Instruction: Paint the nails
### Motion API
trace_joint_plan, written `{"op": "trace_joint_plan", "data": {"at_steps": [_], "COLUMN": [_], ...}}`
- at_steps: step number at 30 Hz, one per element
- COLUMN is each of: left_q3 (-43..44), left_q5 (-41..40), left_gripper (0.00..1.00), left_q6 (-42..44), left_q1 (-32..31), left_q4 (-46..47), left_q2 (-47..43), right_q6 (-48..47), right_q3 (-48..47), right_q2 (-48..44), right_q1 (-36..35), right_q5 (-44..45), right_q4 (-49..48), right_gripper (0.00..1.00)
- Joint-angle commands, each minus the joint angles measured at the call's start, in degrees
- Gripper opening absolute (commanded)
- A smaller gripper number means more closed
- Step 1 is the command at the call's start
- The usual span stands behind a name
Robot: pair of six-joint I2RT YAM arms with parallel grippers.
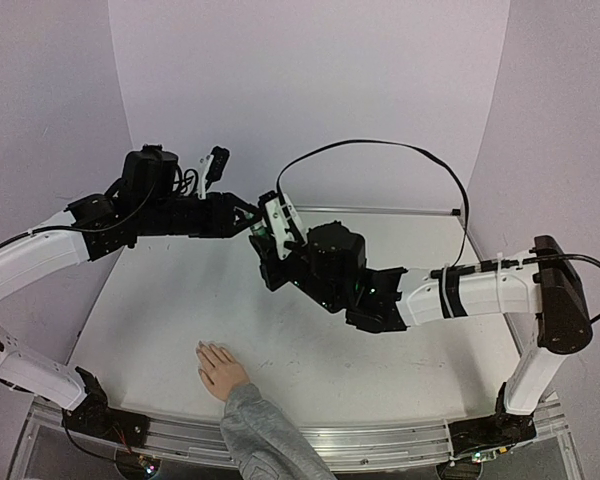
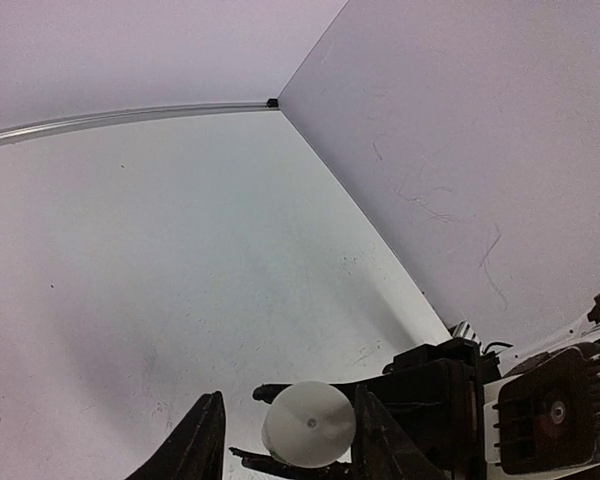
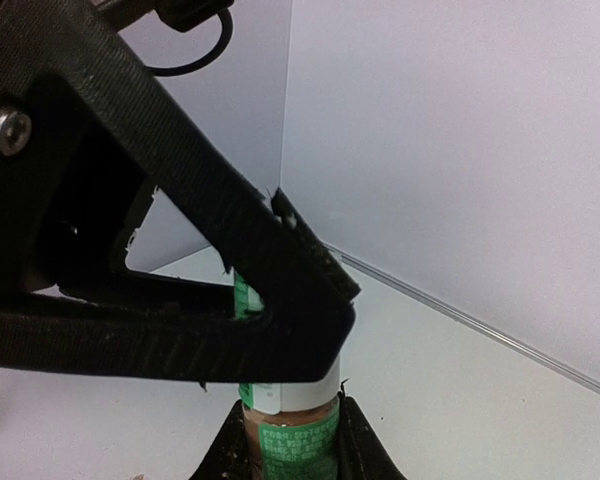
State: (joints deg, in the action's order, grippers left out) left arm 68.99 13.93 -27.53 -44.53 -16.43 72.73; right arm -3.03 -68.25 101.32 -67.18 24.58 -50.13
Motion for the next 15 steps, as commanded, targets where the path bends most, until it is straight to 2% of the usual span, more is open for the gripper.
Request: {"op": "trace_joint_plan", "data": {"at_steps": [1, 9, 15], "left_q3": [3.02, 1.49, -1.88], "left_q5": [1.12, 4.62, 9.96], "left_gripper": [0.41, 0.18, 0.09], "left_q6": [0.61, 2.08, 4.77], "left_q1": [-0.11, -0.20, -0.37], "left_q4": [3.09, 3.15, 3.42], "left_q2": [-0.05, -0.12, -1.26], "right_q6": [-0.30, 0.25, -2.24], "right_q3": [-3.44, -4.33, -5.83], "right_q2": [0.19, -0.07, -0.30], "right_q1": [-0.41, -0.41, -0.28], "right_q5": [-0.16, -1.16, -4.13], "right_q4": [-2.70, -2.65, -2.26], "right_gripper": [0.00, 0.00, 0.00]}}
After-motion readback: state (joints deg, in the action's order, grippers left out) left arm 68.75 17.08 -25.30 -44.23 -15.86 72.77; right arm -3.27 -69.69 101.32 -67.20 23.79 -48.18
